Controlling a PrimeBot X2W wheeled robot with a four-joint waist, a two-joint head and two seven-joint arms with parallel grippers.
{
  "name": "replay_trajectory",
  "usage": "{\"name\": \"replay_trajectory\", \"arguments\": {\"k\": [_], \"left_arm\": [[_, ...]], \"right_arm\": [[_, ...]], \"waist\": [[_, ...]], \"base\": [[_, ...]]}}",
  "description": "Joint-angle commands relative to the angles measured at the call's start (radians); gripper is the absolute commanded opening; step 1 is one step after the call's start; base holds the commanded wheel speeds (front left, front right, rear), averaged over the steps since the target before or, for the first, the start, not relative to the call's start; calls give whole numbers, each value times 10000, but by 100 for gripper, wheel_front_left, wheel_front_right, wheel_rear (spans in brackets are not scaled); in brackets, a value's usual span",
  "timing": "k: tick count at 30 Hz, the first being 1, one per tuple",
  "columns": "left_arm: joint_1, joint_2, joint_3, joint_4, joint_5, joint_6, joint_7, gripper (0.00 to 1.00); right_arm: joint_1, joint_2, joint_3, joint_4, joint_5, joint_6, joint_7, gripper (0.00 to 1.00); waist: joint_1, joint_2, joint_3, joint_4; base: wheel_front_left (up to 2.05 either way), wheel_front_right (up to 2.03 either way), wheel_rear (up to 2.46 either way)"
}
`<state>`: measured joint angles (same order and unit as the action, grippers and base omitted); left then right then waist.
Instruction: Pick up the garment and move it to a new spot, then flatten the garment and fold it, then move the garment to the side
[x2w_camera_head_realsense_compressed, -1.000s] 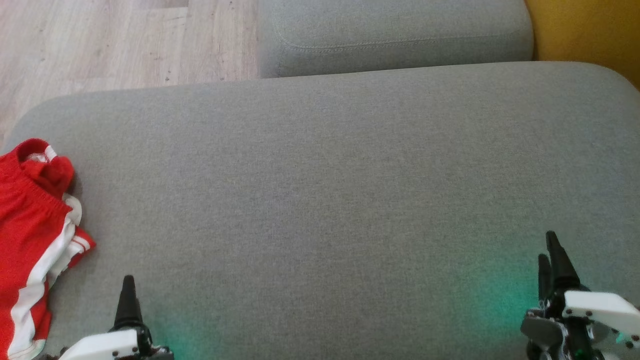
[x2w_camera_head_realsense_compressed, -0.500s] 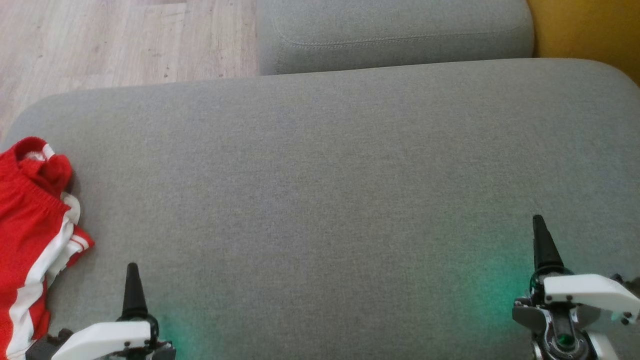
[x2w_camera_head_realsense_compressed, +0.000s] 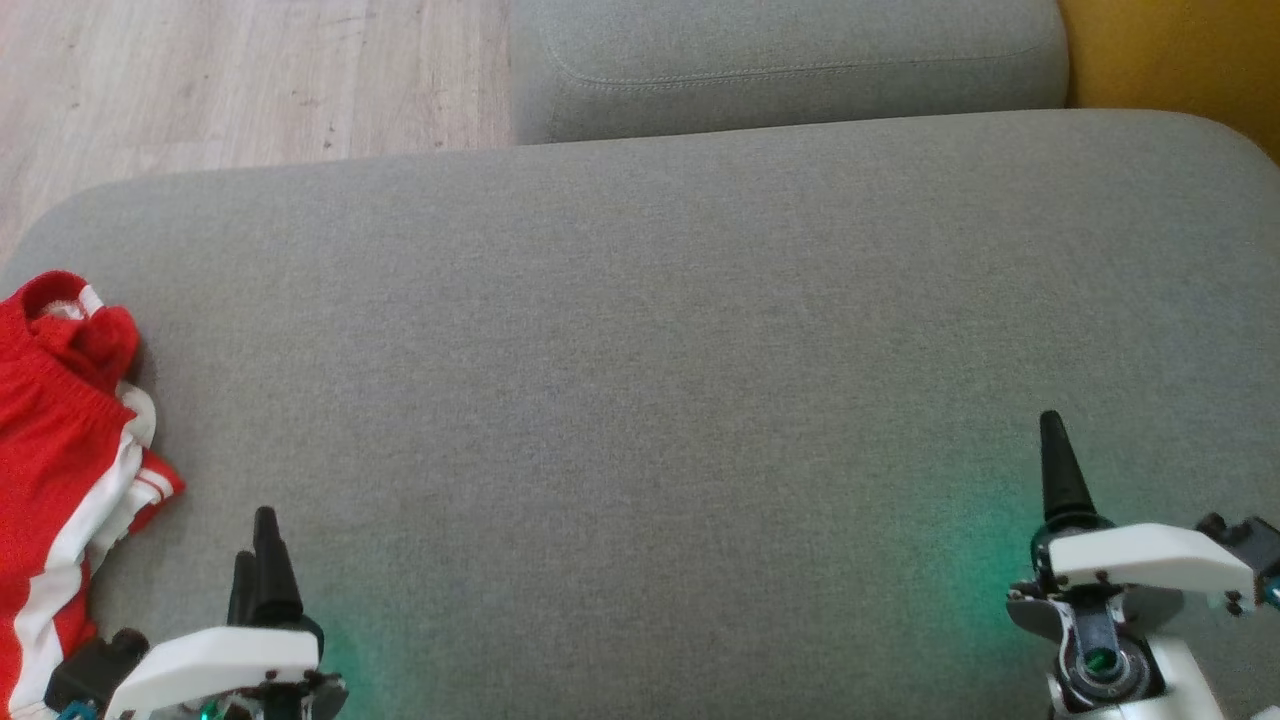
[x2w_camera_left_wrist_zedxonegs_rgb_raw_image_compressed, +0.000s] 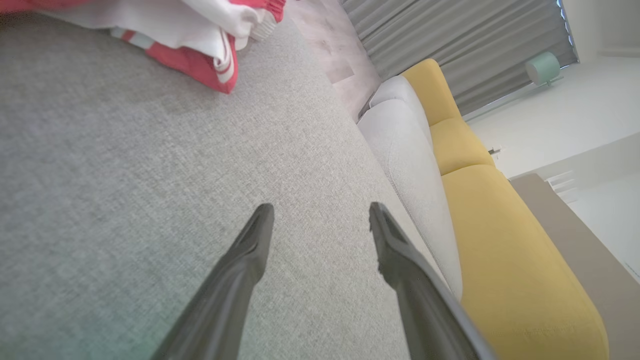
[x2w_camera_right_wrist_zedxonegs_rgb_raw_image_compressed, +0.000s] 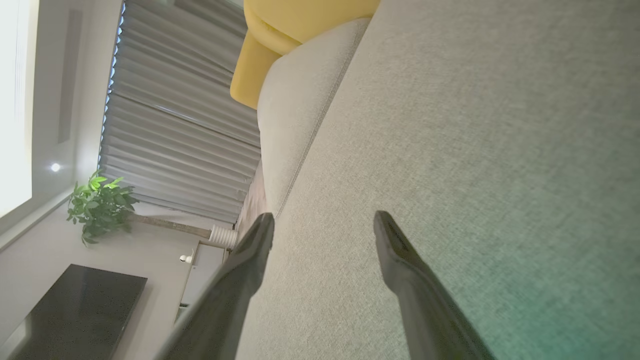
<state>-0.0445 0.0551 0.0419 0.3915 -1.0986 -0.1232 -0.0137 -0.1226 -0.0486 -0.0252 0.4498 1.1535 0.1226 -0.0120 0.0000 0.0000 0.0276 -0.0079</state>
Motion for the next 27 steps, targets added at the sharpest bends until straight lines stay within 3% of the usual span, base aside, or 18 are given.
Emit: {"name": "replay_trajectory", "arguments": {"k": [1, 27], "left_arm": [[-567, 190, 210, -233, 351, -26, -133, 100], [-1043, 334, -67, -69, 4023, -39, -903, 100]], "right_arm": [[-628, -219, 188, -236, -337, 31, -140, 100], [-1460, -224, 1081, 104, -4225, 47, -913, 100]], "waist": [[0, 0, 4, -3], [0, 0, 244, -85]], "base": [[0, 0, 0], [0, 0, 0]]}}
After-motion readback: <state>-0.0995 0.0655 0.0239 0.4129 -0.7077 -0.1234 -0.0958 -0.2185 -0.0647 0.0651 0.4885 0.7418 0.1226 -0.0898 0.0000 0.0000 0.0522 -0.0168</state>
